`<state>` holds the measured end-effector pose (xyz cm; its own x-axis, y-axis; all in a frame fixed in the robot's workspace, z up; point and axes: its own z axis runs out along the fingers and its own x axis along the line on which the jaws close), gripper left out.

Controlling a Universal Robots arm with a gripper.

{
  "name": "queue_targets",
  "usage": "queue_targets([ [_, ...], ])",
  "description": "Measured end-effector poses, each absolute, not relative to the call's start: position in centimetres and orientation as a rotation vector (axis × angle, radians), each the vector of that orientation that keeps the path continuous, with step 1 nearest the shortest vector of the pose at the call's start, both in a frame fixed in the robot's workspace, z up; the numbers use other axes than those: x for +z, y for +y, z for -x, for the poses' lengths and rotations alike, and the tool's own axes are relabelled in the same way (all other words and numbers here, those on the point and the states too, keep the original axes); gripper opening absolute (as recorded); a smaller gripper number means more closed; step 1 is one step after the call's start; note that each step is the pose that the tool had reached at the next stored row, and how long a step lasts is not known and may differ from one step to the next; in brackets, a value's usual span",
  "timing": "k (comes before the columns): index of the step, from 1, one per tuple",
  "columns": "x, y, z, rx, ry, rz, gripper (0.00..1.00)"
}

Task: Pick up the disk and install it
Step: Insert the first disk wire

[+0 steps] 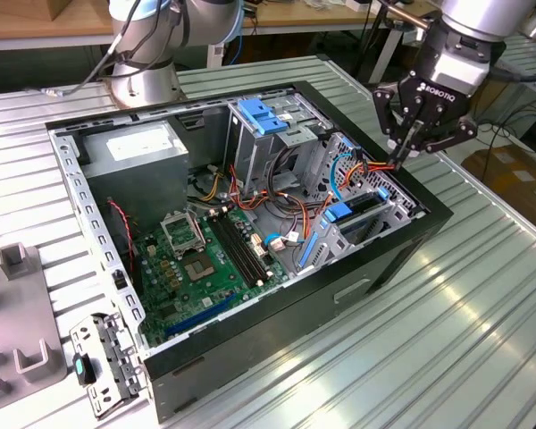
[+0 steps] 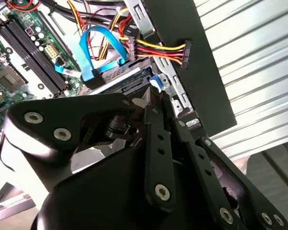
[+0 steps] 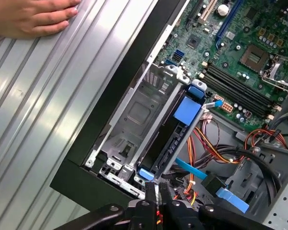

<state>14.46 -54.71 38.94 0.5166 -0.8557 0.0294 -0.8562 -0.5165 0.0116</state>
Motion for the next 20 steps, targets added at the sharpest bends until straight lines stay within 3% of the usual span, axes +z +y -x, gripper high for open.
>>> queue_targets([
  [3,38.9,-54.6,-15.0,0.032,-1.519,-2.721,0.19],
  [4,38.9,-54.6,-15.3,0.032,-1.513,-2.724,0.25],
  [8,38.9,-54.5,-16.2,0.033,-1.495,-2.733,0.26],
  [9,38.9,-54.5,-16.5,0.033,-1.489,-2.736,0.33],
  [20,38.1,-54.1,-17.3,0.039,-1.199,-2.876,0.33],
])
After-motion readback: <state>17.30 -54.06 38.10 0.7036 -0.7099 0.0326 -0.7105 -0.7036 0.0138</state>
